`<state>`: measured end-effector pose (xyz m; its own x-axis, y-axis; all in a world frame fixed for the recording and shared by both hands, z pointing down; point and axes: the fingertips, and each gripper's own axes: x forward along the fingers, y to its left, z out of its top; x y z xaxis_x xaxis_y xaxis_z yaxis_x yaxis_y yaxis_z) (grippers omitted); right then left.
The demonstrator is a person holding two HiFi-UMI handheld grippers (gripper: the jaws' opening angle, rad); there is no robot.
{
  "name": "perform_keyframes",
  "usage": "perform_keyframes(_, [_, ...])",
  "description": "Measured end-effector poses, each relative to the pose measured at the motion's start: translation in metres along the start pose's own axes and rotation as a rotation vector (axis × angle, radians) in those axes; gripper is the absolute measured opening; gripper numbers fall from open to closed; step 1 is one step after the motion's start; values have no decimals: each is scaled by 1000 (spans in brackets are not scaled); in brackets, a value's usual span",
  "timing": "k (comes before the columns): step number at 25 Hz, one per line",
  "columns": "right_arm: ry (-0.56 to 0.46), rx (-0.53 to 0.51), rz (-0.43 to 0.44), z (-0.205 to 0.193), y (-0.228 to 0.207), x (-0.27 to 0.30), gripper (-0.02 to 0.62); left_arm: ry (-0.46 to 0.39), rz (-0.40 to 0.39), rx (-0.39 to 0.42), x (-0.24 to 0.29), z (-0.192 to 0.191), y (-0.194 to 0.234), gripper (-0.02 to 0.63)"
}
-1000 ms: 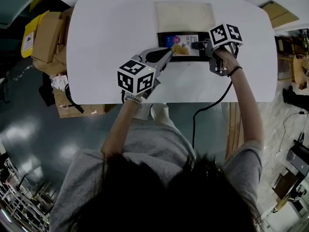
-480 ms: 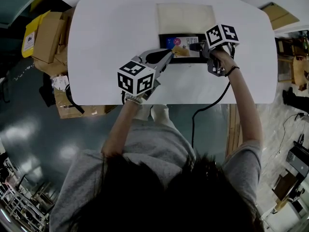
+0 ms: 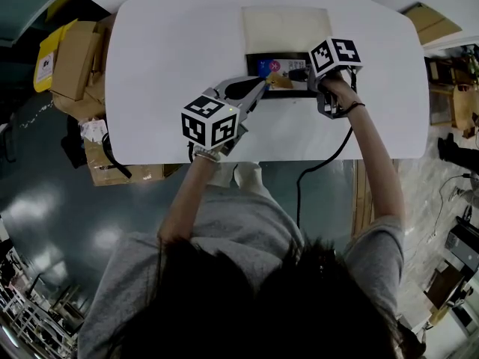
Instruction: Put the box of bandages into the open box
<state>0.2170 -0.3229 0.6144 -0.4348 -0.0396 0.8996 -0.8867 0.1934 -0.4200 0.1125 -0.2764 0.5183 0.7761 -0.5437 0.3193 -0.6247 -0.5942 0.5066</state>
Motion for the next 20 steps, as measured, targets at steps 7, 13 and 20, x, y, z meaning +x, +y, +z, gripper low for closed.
perform_keyframes(7, [-92,-52,-48,6,0,-12,238,-9,-2,8,-9,2,2,-6])
perform_keyframes(13, [-255,-76,-33,0,15,-30,169,-19,0,20,-23,6,1,-6])
perform_keyframes(20, [-515,-45,-12,-6,27,-62,25,-24,-15,47,-31,16,-7,-6])
